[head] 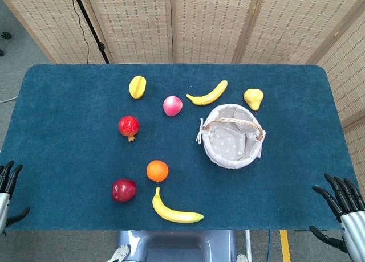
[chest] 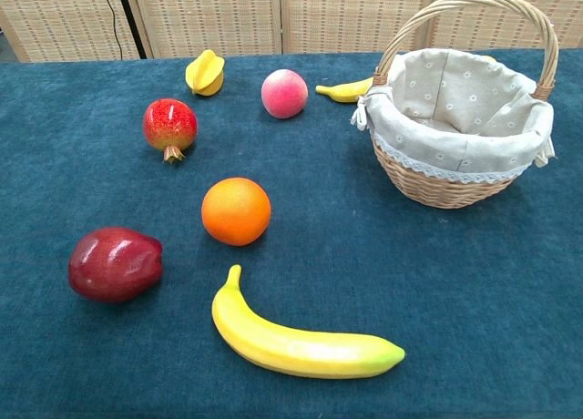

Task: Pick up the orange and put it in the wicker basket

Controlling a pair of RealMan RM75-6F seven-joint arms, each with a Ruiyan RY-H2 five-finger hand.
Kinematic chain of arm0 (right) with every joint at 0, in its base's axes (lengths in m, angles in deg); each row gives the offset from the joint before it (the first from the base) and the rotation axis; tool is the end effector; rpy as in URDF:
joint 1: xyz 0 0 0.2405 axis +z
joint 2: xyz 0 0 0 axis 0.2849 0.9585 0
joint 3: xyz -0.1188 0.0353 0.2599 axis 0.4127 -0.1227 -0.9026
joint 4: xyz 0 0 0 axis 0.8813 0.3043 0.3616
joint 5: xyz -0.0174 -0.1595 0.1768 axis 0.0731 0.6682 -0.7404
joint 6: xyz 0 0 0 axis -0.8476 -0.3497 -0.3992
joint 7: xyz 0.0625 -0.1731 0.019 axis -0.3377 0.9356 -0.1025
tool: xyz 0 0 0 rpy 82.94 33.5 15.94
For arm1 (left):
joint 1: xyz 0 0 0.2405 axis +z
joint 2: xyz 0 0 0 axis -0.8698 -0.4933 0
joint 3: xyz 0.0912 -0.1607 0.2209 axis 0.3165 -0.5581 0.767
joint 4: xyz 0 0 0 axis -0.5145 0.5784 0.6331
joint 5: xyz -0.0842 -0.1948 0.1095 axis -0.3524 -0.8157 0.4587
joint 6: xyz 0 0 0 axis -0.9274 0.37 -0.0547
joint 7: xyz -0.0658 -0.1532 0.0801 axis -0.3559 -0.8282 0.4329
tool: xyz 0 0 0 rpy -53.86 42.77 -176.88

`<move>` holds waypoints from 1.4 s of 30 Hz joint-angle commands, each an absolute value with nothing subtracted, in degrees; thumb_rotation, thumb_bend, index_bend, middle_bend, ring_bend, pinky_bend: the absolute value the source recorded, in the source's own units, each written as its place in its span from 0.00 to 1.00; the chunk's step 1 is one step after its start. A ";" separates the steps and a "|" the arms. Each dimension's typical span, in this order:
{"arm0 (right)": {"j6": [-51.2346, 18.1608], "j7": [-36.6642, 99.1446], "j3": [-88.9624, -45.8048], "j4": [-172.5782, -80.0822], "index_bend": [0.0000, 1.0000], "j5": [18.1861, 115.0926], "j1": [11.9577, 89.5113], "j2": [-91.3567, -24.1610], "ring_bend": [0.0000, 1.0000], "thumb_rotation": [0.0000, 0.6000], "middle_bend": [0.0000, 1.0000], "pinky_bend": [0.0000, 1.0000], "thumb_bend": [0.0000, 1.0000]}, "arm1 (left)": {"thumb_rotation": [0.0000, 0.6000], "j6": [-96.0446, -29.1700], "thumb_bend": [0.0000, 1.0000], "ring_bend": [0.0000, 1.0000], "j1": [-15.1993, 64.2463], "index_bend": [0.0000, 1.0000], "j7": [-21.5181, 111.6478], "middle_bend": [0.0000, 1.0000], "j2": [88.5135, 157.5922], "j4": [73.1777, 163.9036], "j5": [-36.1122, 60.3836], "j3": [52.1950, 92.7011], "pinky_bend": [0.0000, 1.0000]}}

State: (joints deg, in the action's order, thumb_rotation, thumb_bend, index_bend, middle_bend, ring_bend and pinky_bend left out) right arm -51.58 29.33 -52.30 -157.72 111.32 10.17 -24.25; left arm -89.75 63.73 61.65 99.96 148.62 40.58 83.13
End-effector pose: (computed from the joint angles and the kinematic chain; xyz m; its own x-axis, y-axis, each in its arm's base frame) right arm -0.2818 -0.1274 0.2023 0.3248 0.0181 0.9456 -0.9296 -0.1779 0.3227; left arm -0.3338 0.1561 0.1543 0.5616 0.0540 0.8256 0.8236 0.0589 -0.5641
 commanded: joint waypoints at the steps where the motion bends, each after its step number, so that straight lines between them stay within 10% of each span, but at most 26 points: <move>1: -51.66 29.36 -52.29 -157.78 0.20 111.40 10.15 -24.22 0.02 1.00 0.04 0.00 0.00 | 1.00 -89.72 0.00 0.00 63.75 0.00 61.60 0.00 99.95 148.67 40.57 83.10 0.00; 42: -53.51 28.51 -51.36 -157.43 0.21 113.84 9.27 -23.79 0.03 1.00 0.05 0.00 0.00 | 1.00 -71.19 0.00 0.00 49.20 0.00 72.17 0.00 112.86 154.13 38.91 79.27 0.00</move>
State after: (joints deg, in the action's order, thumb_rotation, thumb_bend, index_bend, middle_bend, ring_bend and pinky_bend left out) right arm -53.50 28.50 -51.36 -157.43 113.84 9.28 -23.79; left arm -72.14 50.03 71.30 112.02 153.79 39.61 79.55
